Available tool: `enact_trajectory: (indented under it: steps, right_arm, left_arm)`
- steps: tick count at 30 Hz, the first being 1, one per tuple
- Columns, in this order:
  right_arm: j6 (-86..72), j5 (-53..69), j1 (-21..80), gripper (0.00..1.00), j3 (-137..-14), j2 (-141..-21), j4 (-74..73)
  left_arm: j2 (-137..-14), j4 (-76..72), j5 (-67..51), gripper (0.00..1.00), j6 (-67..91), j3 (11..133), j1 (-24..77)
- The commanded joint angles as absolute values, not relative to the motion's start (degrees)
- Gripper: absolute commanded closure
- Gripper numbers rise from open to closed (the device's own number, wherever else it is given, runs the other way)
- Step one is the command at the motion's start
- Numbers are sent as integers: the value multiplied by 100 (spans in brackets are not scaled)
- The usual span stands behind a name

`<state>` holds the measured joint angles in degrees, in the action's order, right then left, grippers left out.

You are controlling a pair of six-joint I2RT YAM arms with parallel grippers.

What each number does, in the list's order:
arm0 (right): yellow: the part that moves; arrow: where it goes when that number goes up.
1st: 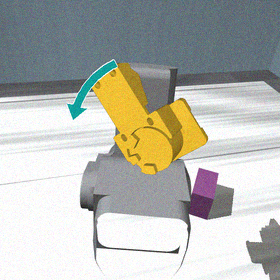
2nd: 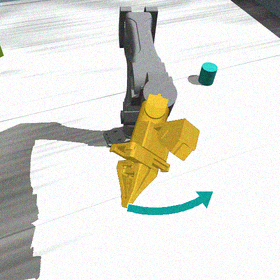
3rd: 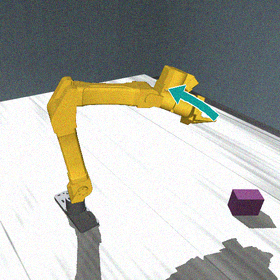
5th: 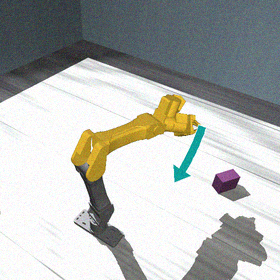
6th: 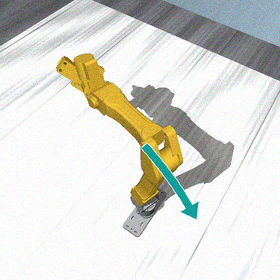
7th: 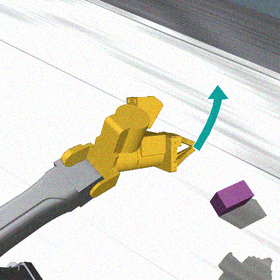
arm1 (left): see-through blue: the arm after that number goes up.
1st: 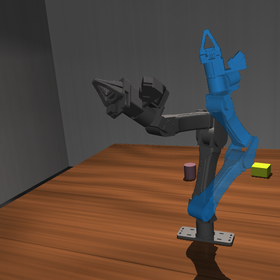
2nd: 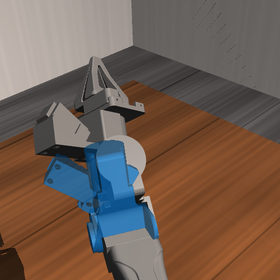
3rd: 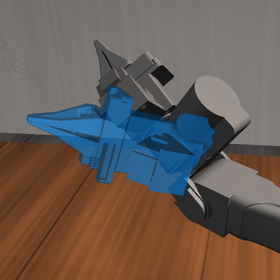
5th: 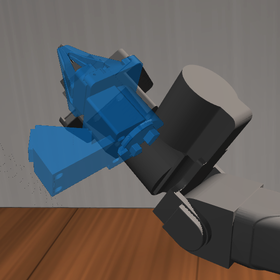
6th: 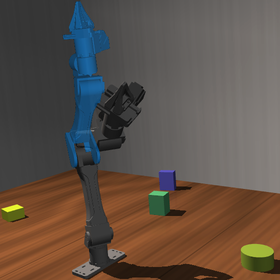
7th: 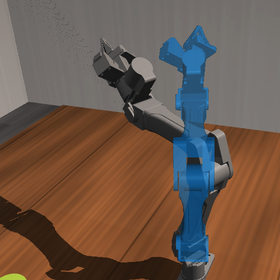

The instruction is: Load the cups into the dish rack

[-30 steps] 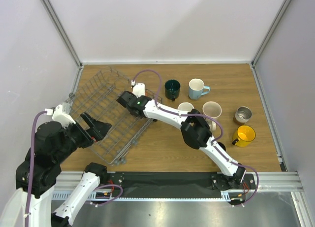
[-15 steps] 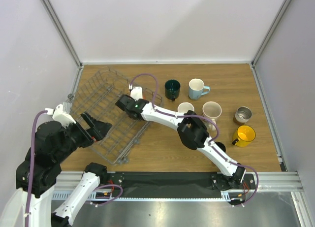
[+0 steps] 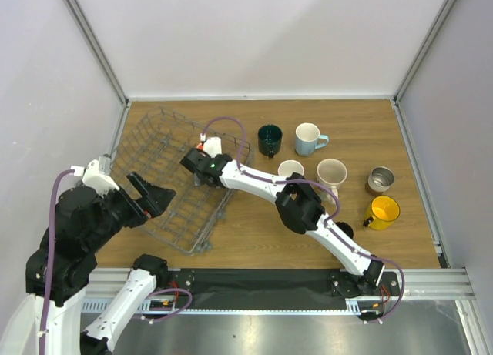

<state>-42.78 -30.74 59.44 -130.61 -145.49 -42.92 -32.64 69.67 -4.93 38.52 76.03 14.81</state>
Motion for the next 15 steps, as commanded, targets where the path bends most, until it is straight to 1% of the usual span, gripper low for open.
enact_trajectory:
  steps: [1, 5, 15]
  right_arm:
    - [-4246, -3059, 5950, 21, -13114, -14151, -4404]
    - [-3991, -3041, 6012, 20, -12920, -13756, -4158]
    - [-3735, -2513, 6021, 20, -13096, -12667, -4280]
  left_arm:
    - [-3392, 6645, -624, 0, 3788, 7699, 1433]
    - [-3358, 6574, -677, 0, 3814, 7612, 1433]
    - [-3454, 6285, -580, 0, 3867, 7576, 1433]
